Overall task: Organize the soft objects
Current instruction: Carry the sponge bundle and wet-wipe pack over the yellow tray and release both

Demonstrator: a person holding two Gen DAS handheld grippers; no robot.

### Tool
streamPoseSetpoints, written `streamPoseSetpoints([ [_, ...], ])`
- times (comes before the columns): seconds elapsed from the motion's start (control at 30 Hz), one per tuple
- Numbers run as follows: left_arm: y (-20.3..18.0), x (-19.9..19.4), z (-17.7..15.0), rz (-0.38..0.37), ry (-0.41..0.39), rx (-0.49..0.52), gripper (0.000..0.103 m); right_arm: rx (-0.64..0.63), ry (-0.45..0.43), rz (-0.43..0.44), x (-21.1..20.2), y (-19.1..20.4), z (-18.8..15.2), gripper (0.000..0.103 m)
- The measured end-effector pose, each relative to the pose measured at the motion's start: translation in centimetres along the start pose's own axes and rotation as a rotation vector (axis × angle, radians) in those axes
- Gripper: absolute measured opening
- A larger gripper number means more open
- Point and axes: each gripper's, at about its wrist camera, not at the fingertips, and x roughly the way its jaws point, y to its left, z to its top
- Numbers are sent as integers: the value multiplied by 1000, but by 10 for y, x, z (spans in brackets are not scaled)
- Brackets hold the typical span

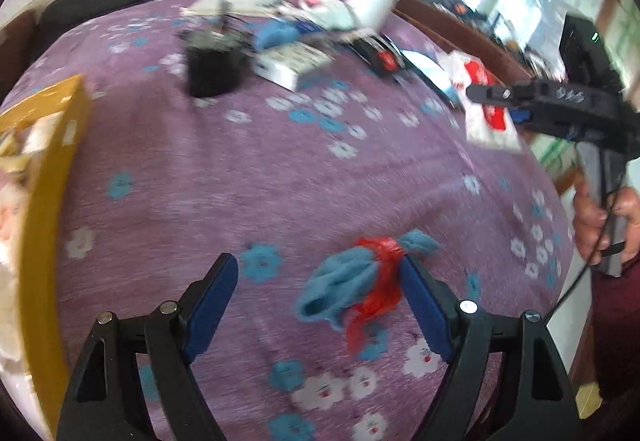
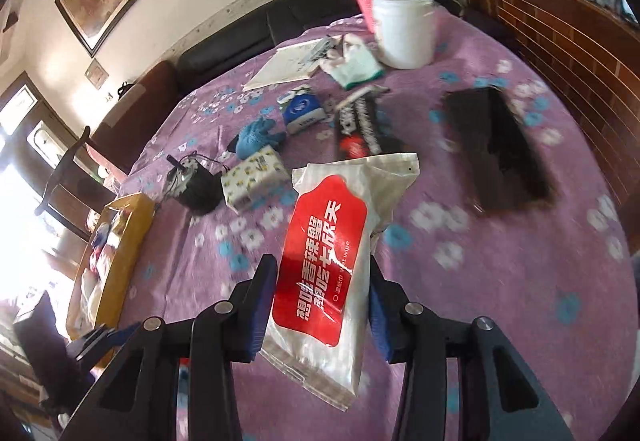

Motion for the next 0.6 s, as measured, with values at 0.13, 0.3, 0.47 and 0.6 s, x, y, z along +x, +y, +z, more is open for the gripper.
streamPoseSetpoints([
  [0.13,-29,11,-1,48,10,99,62,-12,-17,-16,-15,2,-14,46],
  [0.3,-34,1,-5,19,4,85,27,-40,-18,4,-20,14,-20,46],
  [0.47,5,-46,-13,-24,-93,-63,27,-95,-7,43,-14,46,-24,46],
  [0.6,55,-96,-24,6,-191,-209,27,-155,13,89,-3,84,-28,46],
])
